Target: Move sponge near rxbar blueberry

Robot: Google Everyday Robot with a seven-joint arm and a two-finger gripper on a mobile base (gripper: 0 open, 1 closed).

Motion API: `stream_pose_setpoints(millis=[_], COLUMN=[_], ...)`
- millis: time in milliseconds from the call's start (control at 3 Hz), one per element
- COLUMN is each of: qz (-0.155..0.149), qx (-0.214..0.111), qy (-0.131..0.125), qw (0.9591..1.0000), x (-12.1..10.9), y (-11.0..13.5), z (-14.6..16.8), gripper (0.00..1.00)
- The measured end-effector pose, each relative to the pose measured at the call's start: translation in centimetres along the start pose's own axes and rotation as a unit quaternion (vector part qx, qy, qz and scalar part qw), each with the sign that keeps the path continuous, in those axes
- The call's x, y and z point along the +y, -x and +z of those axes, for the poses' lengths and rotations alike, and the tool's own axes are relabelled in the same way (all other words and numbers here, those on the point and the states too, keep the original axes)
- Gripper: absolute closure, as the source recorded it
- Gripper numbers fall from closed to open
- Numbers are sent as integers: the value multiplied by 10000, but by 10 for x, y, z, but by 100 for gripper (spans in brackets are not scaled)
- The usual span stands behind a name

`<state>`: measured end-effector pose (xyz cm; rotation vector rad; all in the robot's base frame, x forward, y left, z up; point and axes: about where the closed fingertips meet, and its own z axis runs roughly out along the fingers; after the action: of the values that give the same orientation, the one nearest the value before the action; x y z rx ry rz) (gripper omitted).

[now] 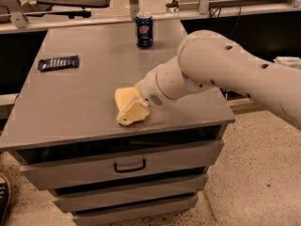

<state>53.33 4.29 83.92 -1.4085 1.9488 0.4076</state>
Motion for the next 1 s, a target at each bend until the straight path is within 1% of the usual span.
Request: stream_pose_setpoints(millis=[333,667,1000], qz=[-26,-117,-368], qx=[-71,-189,-439], qy=[-95,-272,-704], qw=[9999,9994,9959], x=[-7,-21,-53], y=[0,9,23], z=[-4,-21,-73], gripper=[65,87,100])
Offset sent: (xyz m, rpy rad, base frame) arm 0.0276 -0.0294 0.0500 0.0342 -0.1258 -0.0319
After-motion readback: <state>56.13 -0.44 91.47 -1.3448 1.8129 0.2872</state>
